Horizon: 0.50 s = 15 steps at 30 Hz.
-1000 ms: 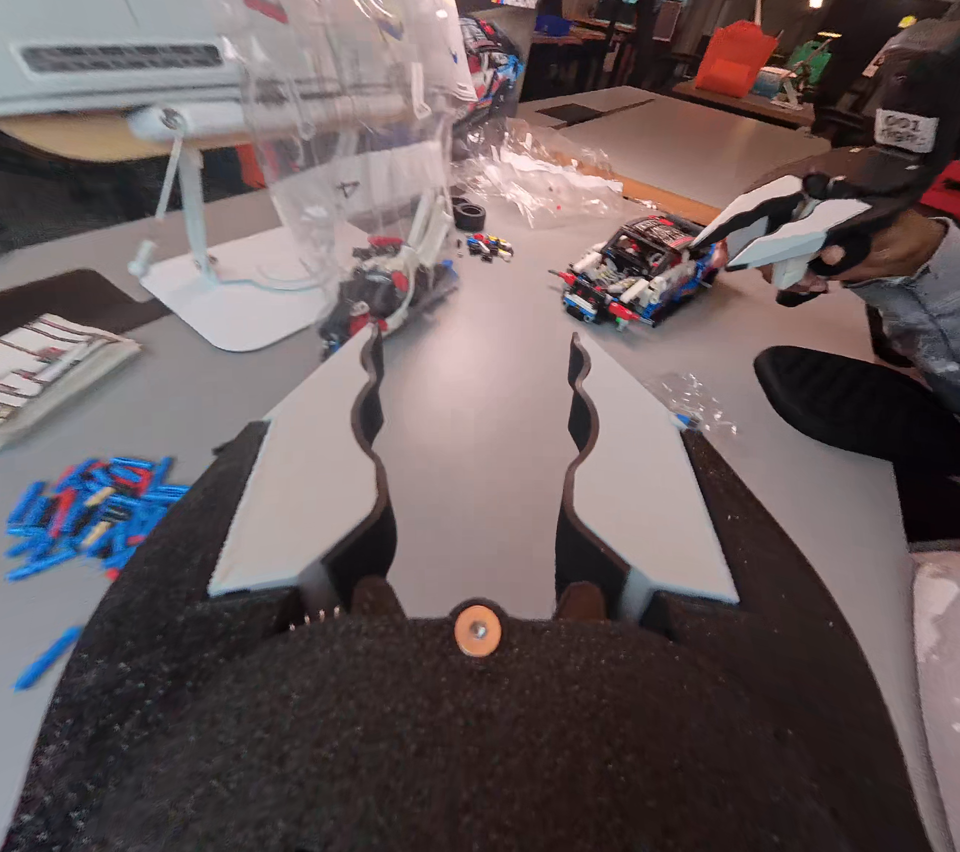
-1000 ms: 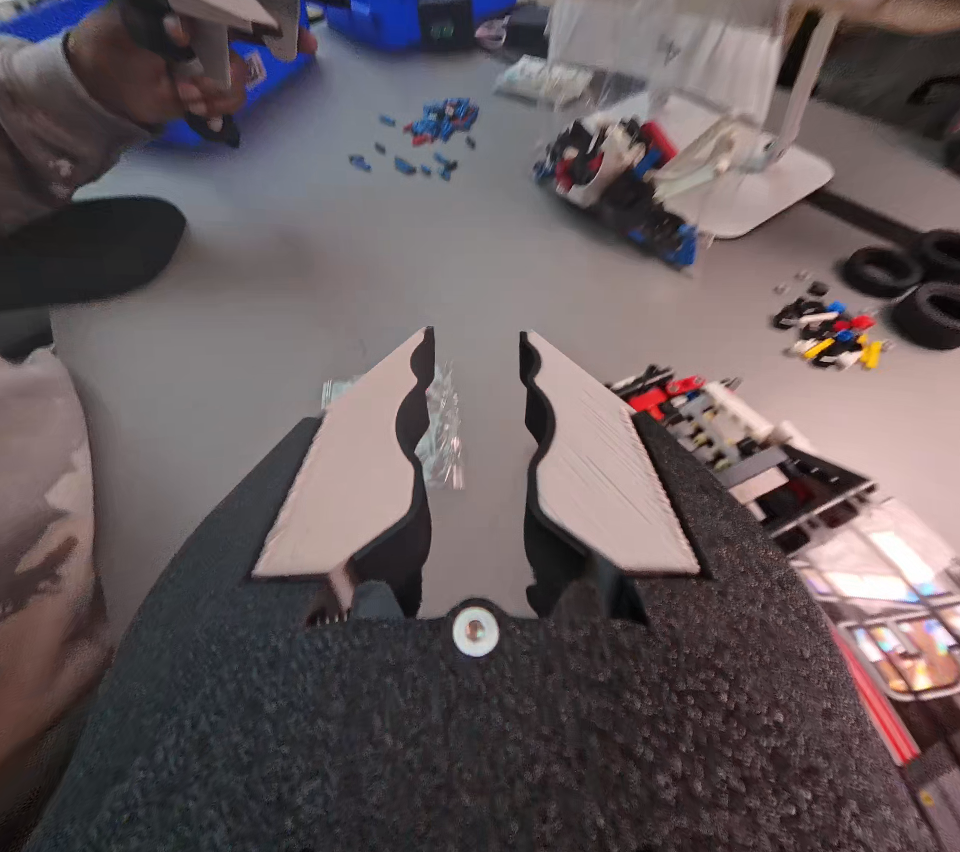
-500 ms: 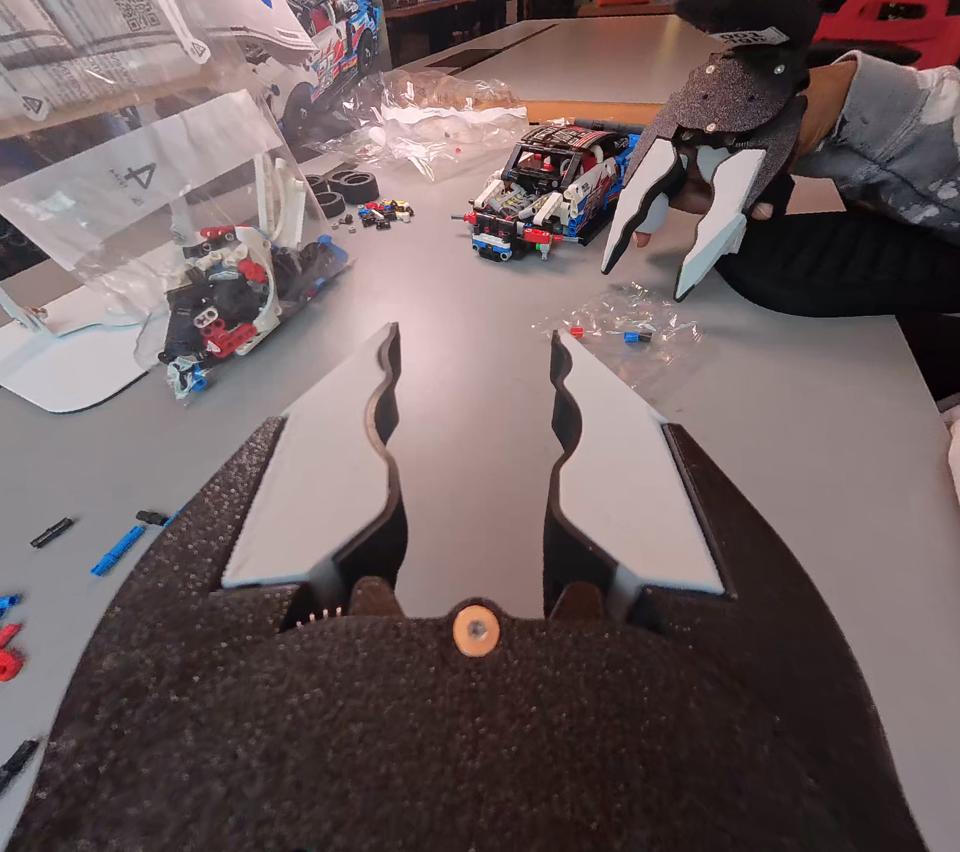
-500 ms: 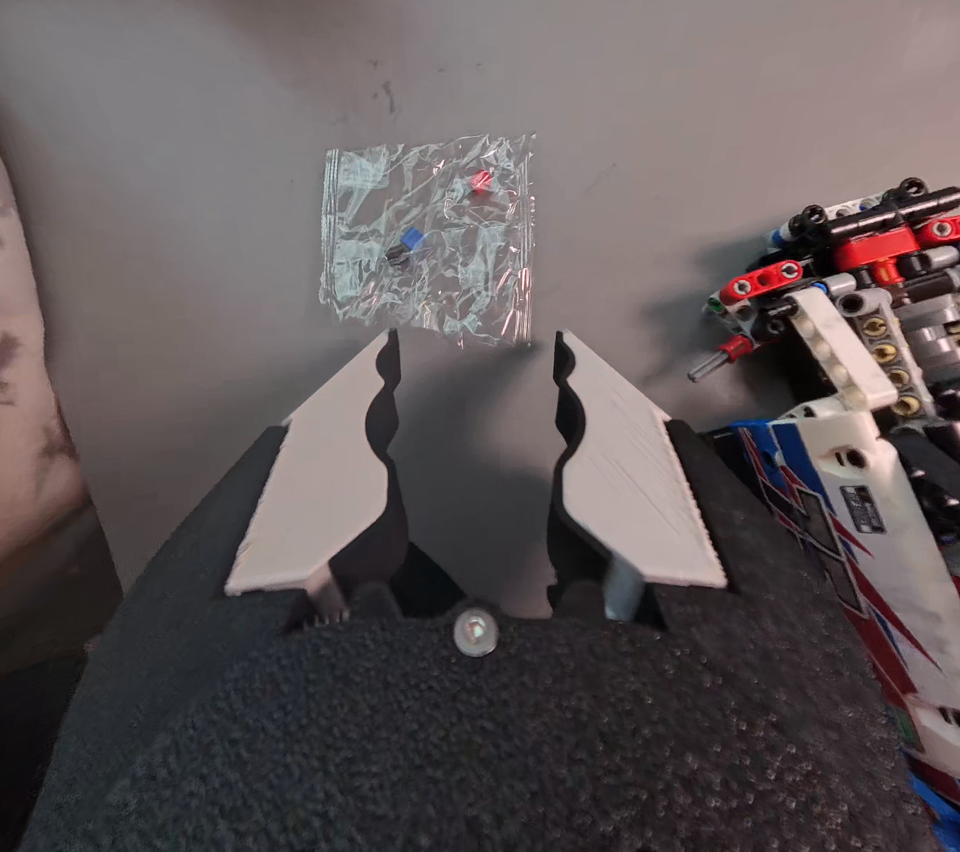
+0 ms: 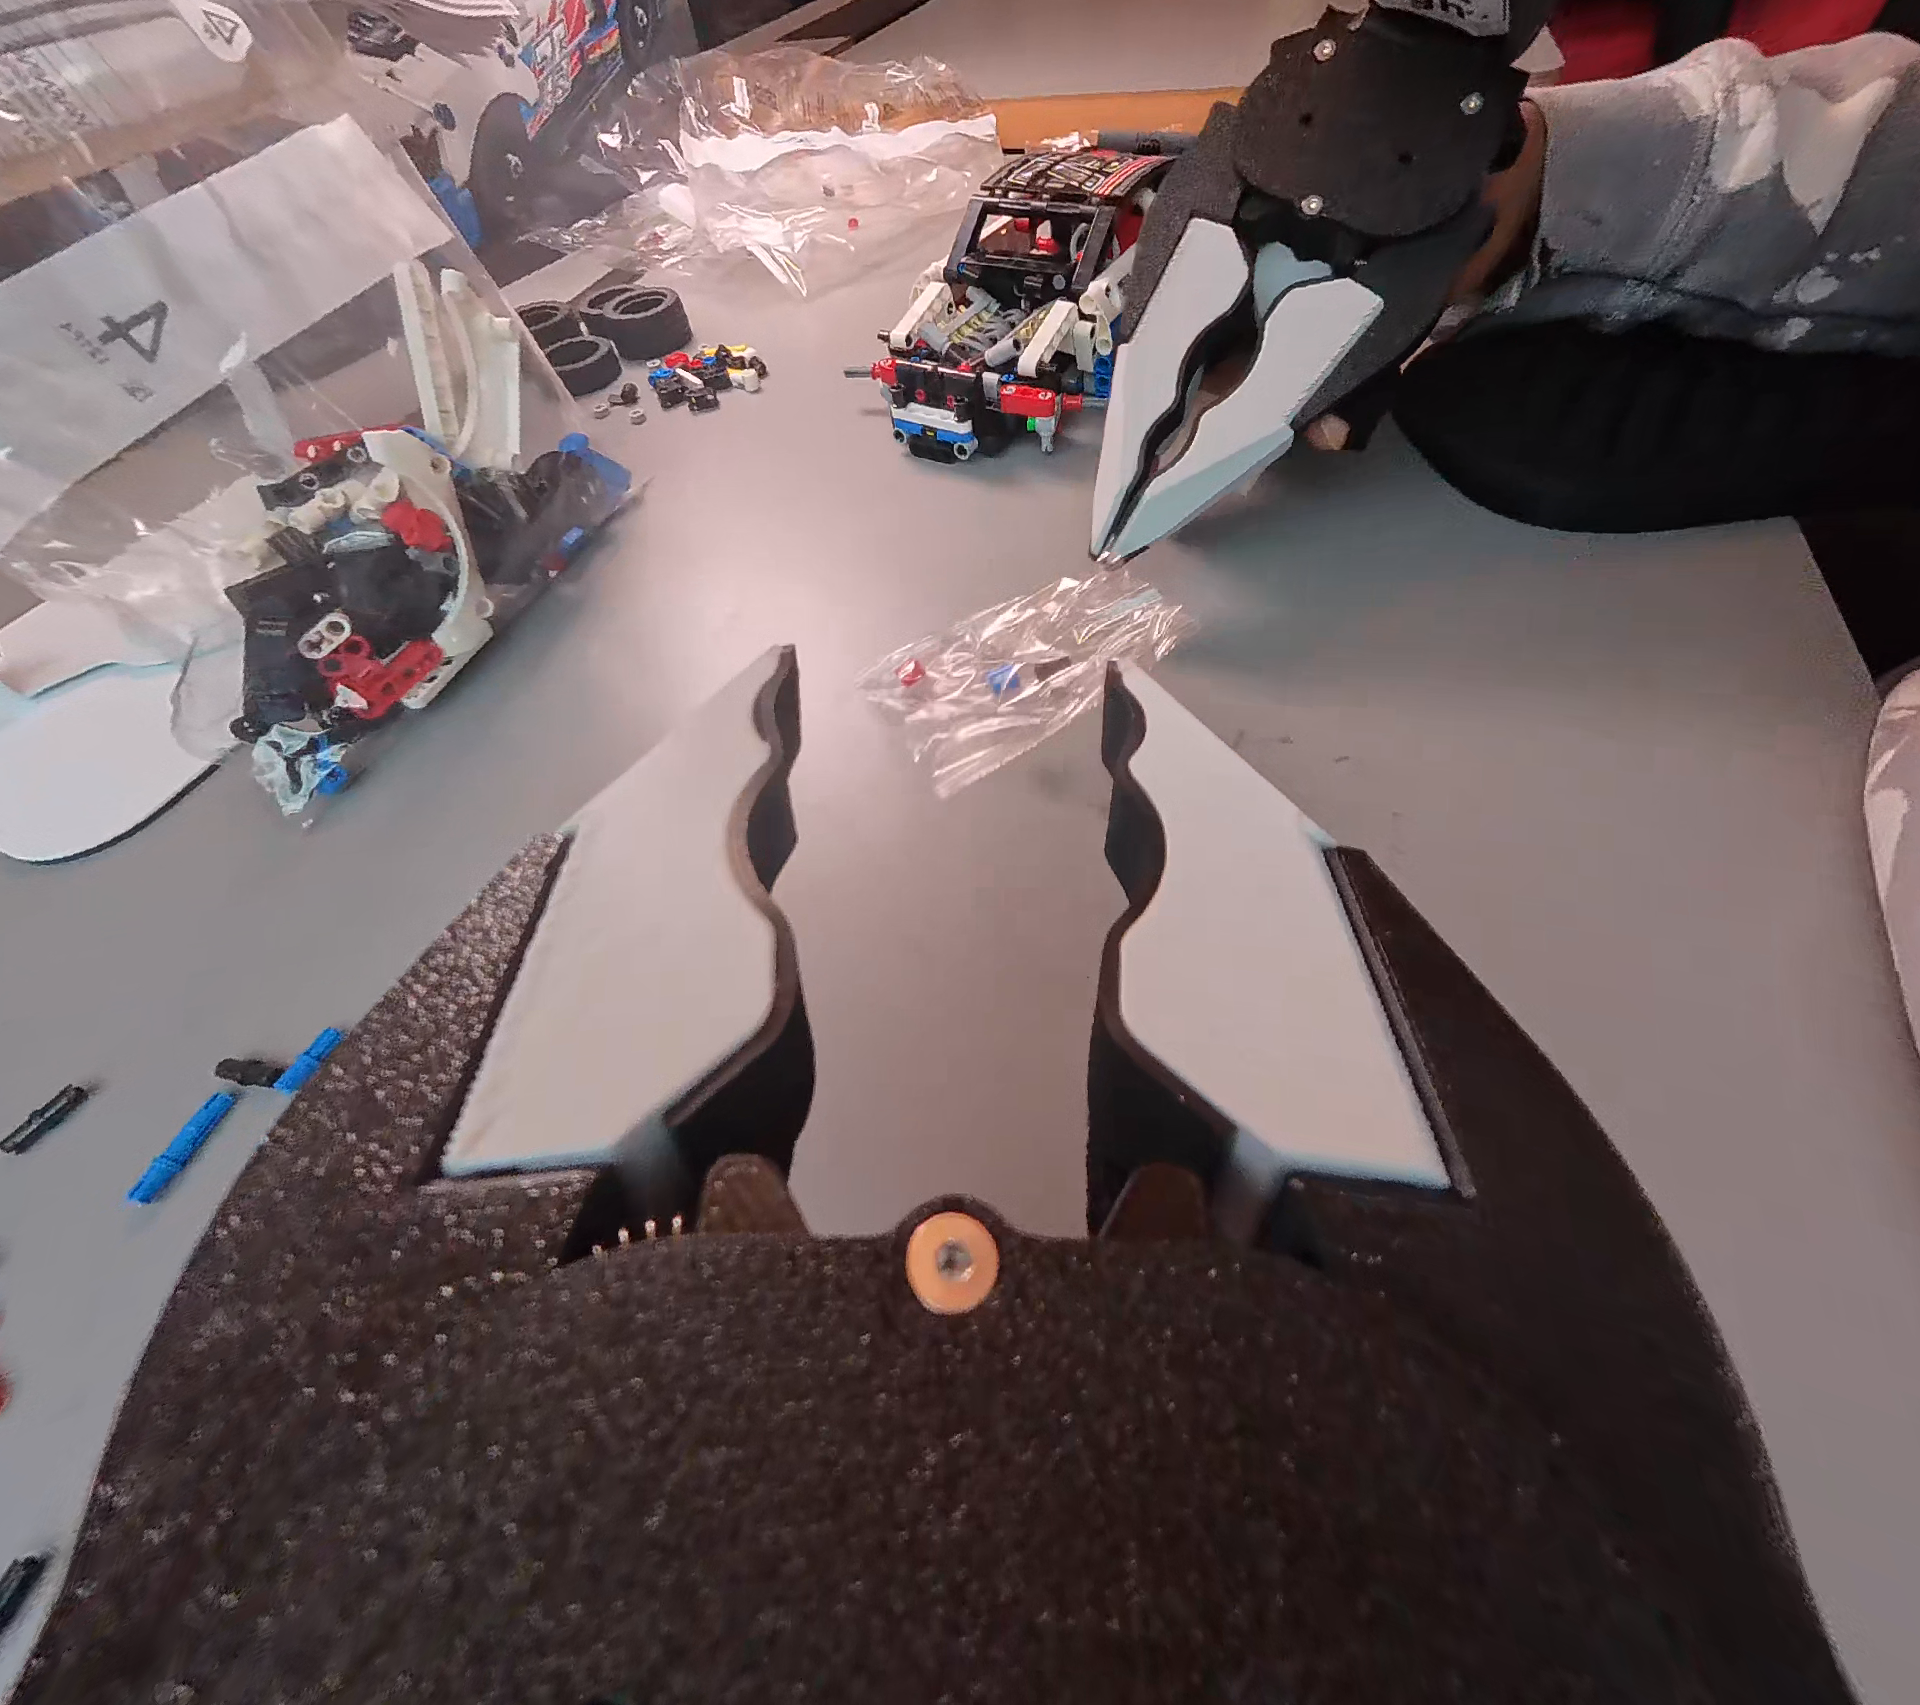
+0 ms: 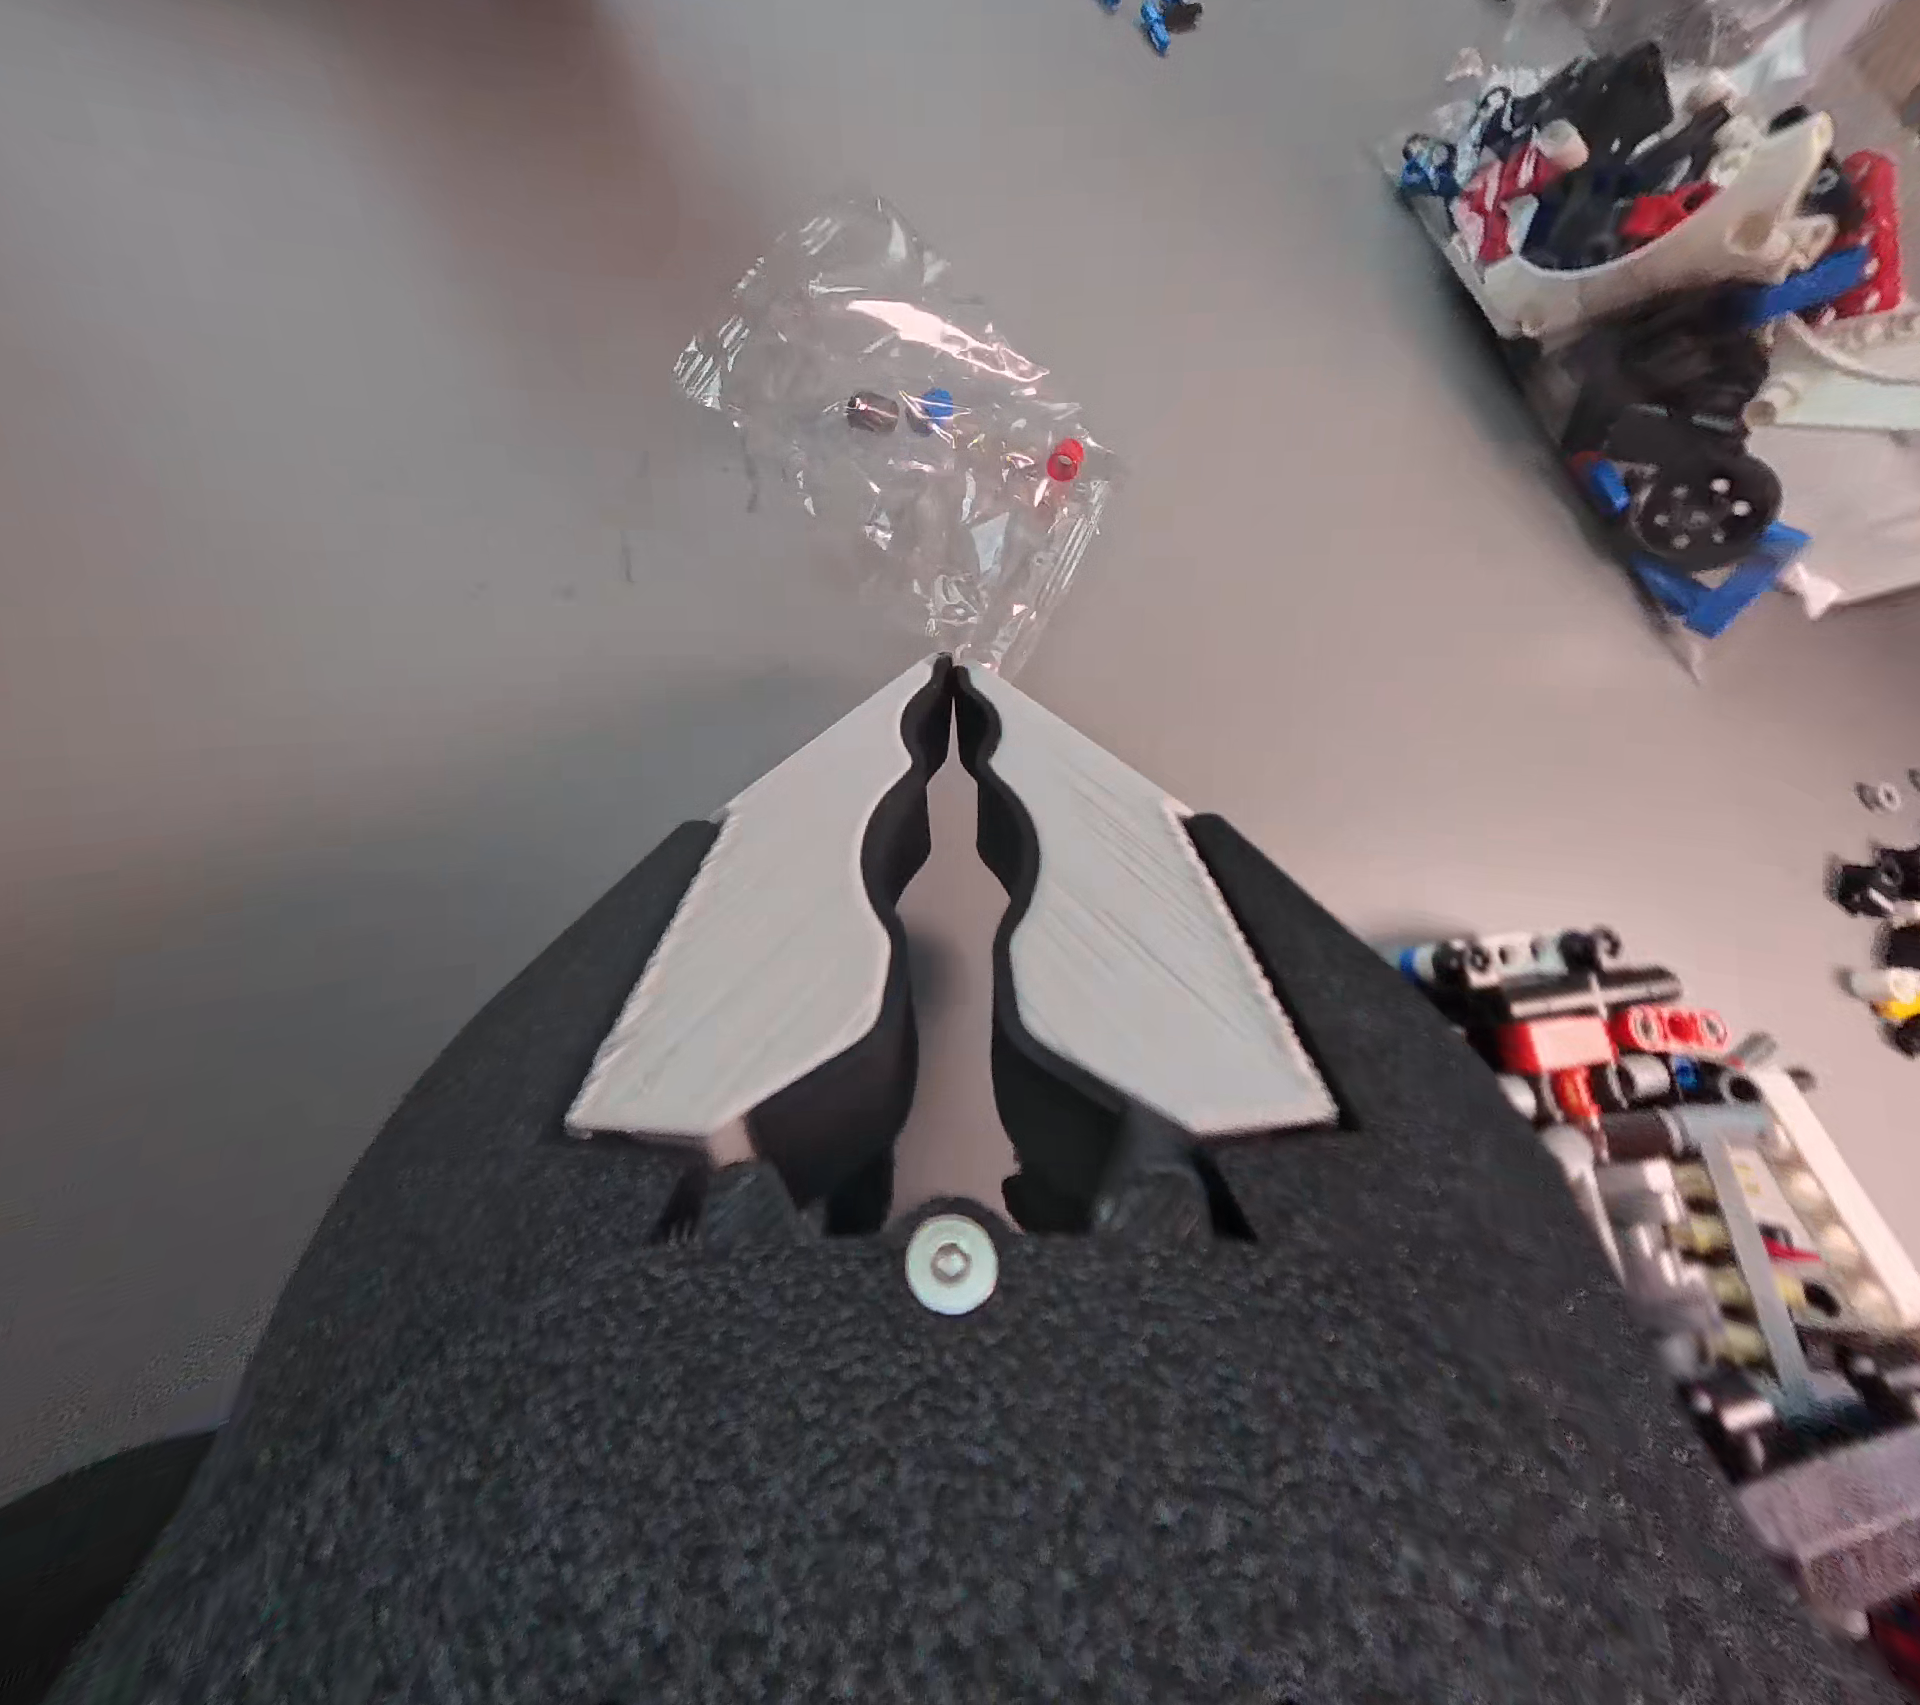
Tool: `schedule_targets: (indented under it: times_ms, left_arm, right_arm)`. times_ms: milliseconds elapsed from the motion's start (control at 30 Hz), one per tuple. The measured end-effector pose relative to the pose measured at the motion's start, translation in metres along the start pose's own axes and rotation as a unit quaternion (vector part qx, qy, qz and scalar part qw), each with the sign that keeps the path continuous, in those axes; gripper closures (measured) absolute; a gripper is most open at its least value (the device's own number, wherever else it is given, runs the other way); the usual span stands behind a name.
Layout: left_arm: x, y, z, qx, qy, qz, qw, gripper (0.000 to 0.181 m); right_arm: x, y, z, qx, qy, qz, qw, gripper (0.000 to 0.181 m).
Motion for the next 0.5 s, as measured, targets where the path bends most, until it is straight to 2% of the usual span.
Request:
schedule_targets:
  times_ms: [67, 100, 167, 233, 300, 367, 433, 467, 500]
  left_arm:
    - [-0.001, 0.001, 0.001, 0.004, 0.004, 0.003, 1.0, 0.124]
    - [-0.001, 0.001, 0.0, 0.004, 0.005, 0.003, 1.0, 0.124]
    - [-0.002, -0.001, 0.0, 0.0, 0.006, 0.003, 1.0, 0.124]
    - [-0.002, -0.005, -0.001, -0.011, 0.002, 0.002, 1.0, 0.124]
    - [0.001, -0.011, -0.003, -0.03, -0.015, 0.003, 0.999, 0.123]
    - [0.006, -0.017, -0.005, -0.05, -0.042, 0.004, 0.998, 0.122]
    - [0.011, -0.022, -0.006, -0.068, -0.06, -0.002, 0.996, 0.12]
    - [0.012, -0.023, -0.007, -0.075, -0.064, -0.004, 0.995, 0.119]
    - [0.013, -0.024, -0.007, -0.079, -0.067, -0.007, 0.995, 0.118]
  right_arm:
    - [0.005, 0.014, -0.009, 0.009, -0.017, -0.012, 1.0, 0.181]
    - [0.009, 0.019, -0.011, 0.022, -0.025, -0.025, 0.999, 0.176]
    - [0.007, 0.013, -0.017, 0.034, -0.023, -0.041, 0.998, 0.141]
    - [-0.019, -0.024, -0.026, -0.029, 0.041, -0.018, 0.999, 0.145]
    - [-0.064, -0.081, -0.023, -0.08, 0.12, 0.07, 0.987, 0.157]
    - [-0.115, -0.14, 0.005, -0.053, 0.157, 0.232, 0.958, 0.164]
    - [-0.157, -0.184, 0.06, 0.063, 0.149, 0.362, 0.918, 0.162]
    - [-0.173, -0.2, 0.094, 0.135, 0.144, 0.405, 0.893, 0.158]
    - [-0.184, -0.208, 0.127, 0.194, 0.15, 0.415, 0.876, 0.154]
Point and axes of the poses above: each gripper's, where its closed fingertips meet, y out along the fingers, z out of its underside, x = y × z across the jaws, the point moved 9 cm from there along -y, back along the fingers, and after that the axes turned 10 degrees about z, right-handed, at the moved point
